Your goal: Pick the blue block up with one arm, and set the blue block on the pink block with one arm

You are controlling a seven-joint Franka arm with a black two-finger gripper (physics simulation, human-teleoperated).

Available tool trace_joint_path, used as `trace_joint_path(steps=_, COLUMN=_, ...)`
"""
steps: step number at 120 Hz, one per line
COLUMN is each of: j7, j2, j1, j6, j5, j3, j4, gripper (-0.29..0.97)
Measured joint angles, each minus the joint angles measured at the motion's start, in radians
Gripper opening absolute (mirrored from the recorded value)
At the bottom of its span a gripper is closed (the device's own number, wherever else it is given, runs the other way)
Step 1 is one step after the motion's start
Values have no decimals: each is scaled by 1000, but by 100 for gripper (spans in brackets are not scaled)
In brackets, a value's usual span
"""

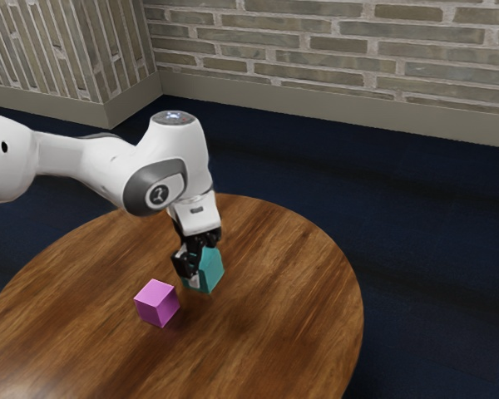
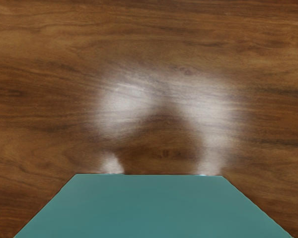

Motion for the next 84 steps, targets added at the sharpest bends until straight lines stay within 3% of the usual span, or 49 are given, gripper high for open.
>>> trace_joint_path(steps=25, j7=10, j2=-51, j1=47, j6=-105, j5=0, j3=-2, j4=-1, gripper=37)
trace_joint_path(steps=84, j7=143, j2=15, j1=223, j6=-175, j5=16, j3=6, j4=-1, gripper=37)
